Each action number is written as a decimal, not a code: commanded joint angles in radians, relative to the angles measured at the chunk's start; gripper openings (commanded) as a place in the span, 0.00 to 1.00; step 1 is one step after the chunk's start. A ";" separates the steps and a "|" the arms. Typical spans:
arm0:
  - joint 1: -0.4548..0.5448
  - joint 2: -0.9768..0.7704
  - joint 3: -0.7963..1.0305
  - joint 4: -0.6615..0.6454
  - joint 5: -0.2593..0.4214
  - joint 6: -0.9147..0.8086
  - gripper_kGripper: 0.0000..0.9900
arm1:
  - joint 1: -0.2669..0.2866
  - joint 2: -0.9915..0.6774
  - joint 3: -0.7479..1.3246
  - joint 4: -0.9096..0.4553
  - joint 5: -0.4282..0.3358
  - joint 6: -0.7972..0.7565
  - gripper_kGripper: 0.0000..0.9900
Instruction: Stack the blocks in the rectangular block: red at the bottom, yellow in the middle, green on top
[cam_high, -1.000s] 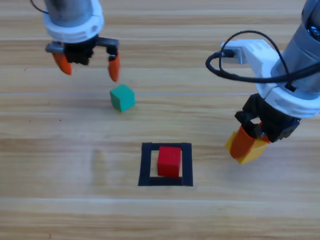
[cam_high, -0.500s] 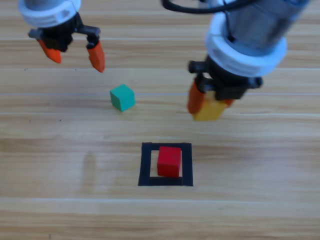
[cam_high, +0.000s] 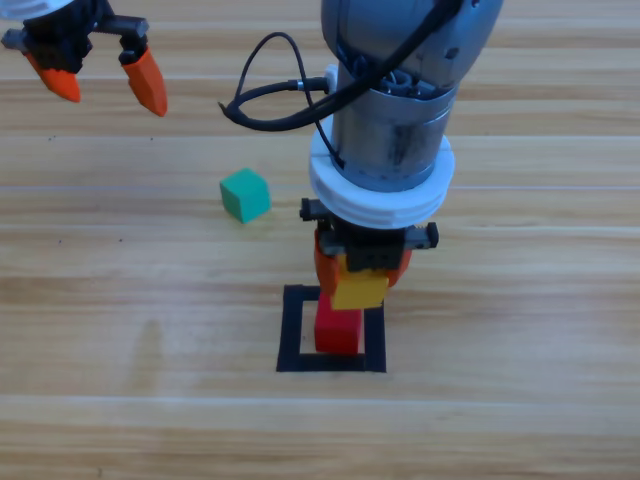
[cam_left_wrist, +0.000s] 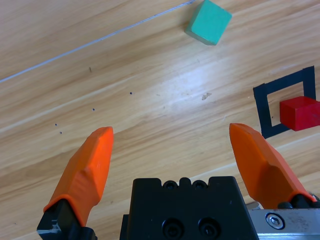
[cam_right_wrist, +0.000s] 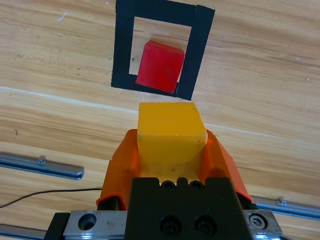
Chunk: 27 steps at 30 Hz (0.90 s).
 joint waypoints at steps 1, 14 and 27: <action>0.021 -0.007 0.028 0.011 -0.023 0.012 1.00 | 0.026 0.127 -0.035 0.015 0.004 0.056 0.00; 0.029 0.010 0.038 0.006 -0.032 0.046 1.00 | 0.023 0.181 -0.078 0.015 0.010 0.195 0.00; 0.029 0.010 0.049 -0.005 -0.032 0.046 1.00 | 0.005 0.219 -0.092 0.015 -0.015 0.247 0.00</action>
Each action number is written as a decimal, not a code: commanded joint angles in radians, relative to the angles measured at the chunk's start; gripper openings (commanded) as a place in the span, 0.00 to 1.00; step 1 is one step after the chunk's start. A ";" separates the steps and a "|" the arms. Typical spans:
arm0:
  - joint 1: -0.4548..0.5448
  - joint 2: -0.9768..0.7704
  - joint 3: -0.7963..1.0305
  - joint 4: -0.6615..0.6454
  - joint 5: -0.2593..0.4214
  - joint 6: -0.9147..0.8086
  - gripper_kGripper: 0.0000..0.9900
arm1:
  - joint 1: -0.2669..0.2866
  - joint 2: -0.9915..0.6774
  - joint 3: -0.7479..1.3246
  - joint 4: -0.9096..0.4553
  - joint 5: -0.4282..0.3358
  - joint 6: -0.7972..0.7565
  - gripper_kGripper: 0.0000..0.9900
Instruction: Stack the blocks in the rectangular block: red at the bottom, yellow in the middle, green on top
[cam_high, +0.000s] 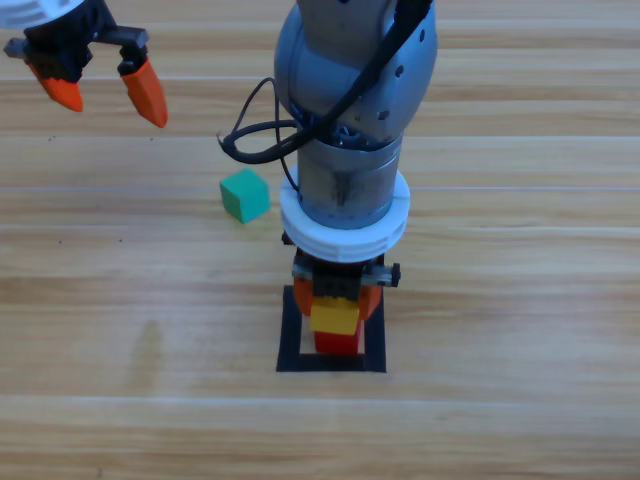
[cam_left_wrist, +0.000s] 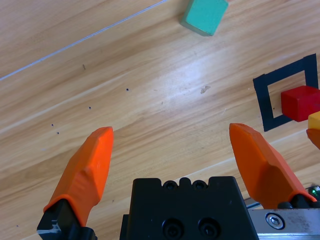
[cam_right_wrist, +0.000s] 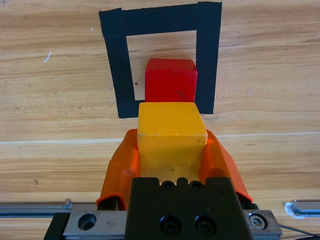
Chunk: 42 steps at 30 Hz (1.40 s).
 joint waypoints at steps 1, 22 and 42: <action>0.026 0.011 0.029 -0.006 -0.010 0.007 1.00 | 0.000 0.094 -0.010 0.015 -0.017 0.010 0.00; 0.026 0.033 0.038 -0.028 -0.012 -0.004 1.00 | -0.044 0.092 -0.042 0.047 -0.021 -0.027 0.00; 0.026 0.030 0.047 -0.032 -0.010 -0.010 1.00 | -0.053 0.120 -0.055 0.049 -0.023 -0.049 0.00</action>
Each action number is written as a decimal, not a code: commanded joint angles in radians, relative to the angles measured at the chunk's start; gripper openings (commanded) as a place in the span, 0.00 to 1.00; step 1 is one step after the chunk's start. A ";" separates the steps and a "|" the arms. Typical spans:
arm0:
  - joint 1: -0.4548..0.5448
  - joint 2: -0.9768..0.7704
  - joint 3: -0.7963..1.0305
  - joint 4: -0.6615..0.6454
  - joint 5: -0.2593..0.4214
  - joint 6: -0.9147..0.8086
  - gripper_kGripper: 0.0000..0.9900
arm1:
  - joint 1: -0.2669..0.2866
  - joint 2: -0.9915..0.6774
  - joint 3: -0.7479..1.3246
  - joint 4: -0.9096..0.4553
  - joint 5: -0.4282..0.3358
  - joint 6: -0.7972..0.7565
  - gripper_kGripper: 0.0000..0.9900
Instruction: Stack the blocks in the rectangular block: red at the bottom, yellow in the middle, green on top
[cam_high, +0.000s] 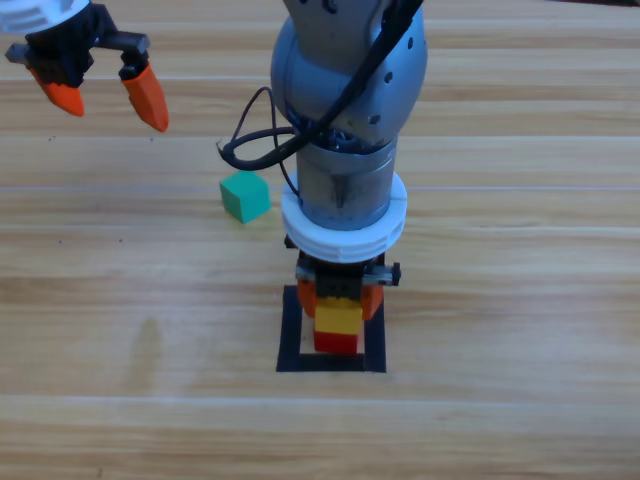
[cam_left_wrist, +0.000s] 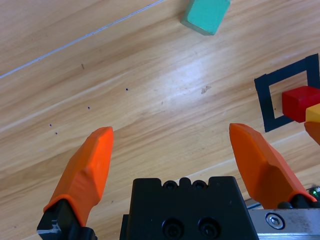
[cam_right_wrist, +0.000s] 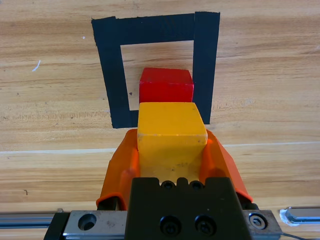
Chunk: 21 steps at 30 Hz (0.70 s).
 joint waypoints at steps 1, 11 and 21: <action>0.025 0.028 0.029 -0.015 -0.009 -0.008 1.00 | -0.039 0.078 -0.005 0.015 -0.020 -0.016 0.00; 0.025 0.033 0.030 -0.017 -0.006 -0.012 1.00 | -0.041 0.096 -0.020 0.015 -0.016 -0.025 0.00; 0.025 0.031 0.032 -0.018 -0.004 -0.013 1.00 | -0.041 0.124 -0.105 0.089 -0.034 -0.022 1.00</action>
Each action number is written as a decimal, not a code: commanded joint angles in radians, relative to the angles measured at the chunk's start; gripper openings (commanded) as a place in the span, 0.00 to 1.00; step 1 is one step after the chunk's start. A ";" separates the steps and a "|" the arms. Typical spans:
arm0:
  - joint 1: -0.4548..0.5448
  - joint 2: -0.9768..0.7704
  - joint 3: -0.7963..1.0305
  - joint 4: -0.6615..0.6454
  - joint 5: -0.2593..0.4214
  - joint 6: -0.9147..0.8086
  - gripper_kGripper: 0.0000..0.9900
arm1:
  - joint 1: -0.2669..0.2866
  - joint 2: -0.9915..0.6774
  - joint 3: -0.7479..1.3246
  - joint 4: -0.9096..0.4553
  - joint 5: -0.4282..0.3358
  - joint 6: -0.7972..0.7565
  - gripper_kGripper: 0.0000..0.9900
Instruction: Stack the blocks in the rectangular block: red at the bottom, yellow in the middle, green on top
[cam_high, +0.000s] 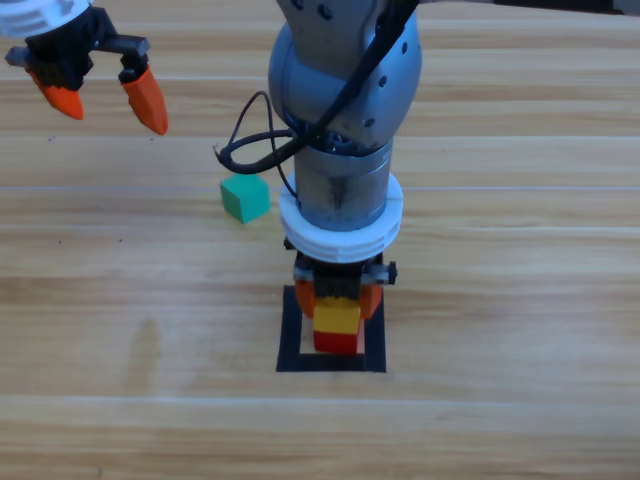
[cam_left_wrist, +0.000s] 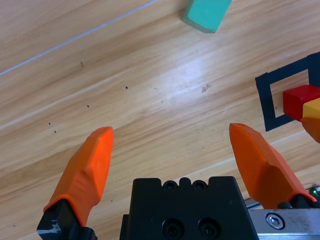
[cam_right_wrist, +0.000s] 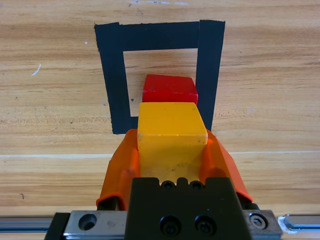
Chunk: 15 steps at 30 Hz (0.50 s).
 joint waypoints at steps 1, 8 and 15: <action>0.024 0.031 0.023 -0.018 -0.004 -0.010 1.00 | -0.034 0.103 -0.087 0.087 -0.035 0.005 1.00; 0.024 0.030 0.022 -0.016 -0.001 -0.014 1.00 | -0.034 0.062 -0.124 0.115 -0.033 -0.015 1.00; 0.024 0.066 -0.078 -0.008 -0.004 -0.017 1.00 | -0.034 -0.124 -0.141 0.116 -0.030 -0.136 1.00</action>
